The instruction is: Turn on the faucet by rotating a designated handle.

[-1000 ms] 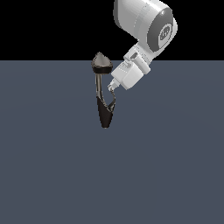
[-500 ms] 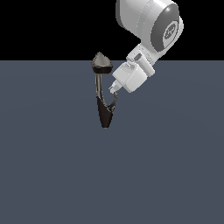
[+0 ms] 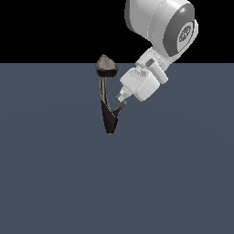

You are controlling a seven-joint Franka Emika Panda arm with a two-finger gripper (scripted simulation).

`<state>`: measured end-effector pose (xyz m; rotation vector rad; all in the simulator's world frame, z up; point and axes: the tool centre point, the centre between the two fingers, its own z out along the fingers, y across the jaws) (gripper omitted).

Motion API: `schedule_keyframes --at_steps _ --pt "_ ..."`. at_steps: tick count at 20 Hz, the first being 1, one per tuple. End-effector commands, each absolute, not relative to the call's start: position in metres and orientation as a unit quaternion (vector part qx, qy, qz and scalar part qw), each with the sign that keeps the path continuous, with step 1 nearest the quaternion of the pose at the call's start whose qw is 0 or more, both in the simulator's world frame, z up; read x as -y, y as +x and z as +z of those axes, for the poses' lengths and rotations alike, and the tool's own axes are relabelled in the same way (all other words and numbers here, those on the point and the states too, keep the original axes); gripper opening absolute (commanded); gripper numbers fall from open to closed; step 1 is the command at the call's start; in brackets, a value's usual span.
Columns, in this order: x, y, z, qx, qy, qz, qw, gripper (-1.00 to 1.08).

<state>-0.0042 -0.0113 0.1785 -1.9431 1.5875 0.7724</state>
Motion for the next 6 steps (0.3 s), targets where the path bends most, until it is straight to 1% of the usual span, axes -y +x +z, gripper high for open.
schedule_keyframes --at_steps 1,6 --pt "0.032 -0.014 0.157 -0.594 -0.708 0.289 0.25 -1.0" --pt "0.053 -0.024 0.137 -0.596 -0.706 0.292 0.247 -1.0"
